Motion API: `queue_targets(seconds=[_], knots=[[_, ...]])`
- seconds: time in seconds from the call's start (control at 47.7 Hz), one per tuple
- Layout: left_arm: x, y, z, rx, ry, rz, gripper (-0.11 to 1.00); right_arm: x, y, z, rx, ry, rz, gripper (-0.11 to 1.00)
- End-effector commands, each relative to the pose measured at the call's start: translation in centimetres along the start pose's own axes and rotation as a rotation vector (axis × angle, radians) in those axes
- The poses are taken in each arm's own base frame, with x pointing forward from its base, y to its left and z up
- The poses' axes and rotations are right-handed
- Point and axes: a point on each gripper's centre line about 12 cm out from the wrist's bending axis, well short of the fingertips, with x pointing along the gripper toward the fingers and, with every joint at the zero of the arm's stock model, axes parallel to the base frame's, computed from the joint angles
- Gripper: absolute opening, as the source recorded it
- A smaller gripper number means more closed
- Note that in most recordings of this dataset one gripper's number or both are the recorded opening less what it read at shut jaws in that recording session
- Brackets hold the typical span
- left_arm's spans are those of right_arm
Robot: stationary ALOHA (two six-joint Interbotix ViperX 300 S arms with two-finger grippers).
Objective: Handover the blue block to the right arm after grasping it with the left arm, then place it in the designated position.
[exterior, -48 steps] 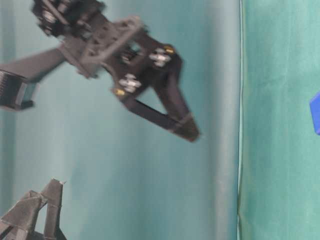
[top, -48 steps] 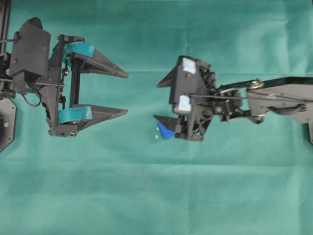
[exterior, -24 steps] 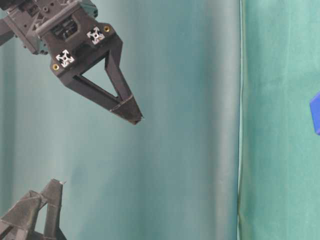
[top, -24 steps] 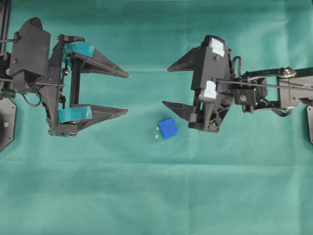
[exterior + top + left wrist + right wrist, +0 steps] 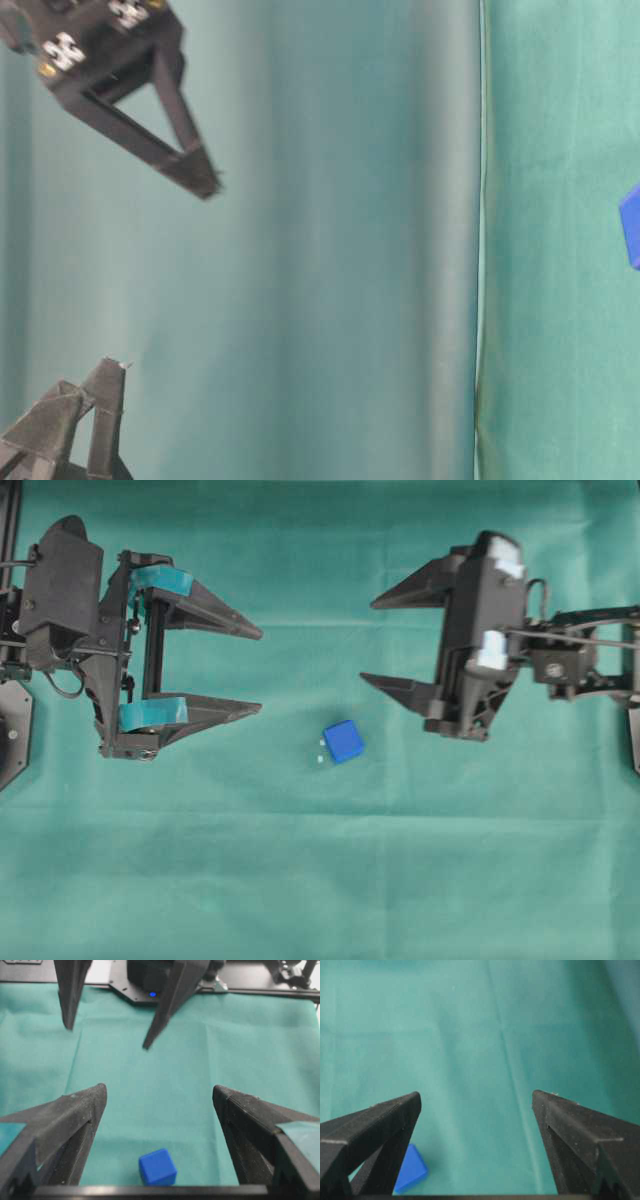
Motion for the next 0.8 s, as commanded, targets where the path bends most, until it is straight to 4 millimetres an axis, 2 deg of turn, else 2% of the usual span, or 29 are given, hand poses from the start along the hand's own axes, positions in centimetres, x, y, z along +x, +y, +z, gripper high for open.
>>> queue_targets(seconds=[0.0, 0.189, 0.419, 0.775], knots=[[-0.2, 0.0, 1.0, -0.002, -0.031, -0.001, 1.0, -1.8, -0.1, 1.6, -0.01, -0.075, 0.014, 0.94], [-0.2, 0.0, 1.0, -0.002, -0.032, -0.001, 1.0, -3.5, -0.4, 2.3, -0.027, -0.132, 0.02, 0.94], [-0.2, 0.0, 1.1, 0.0, -0.037, -0.001, 1.0, -5.0, -0.8, 2.1, -0.025, -0.163, 0.031, 0.94], [-0.2, 0.0, 1.1, -0.002, -0.037, -0.001, 1.0, -5.7, -0.9, 1.9, -0.026, -0.176, 0.035, 0.94]])
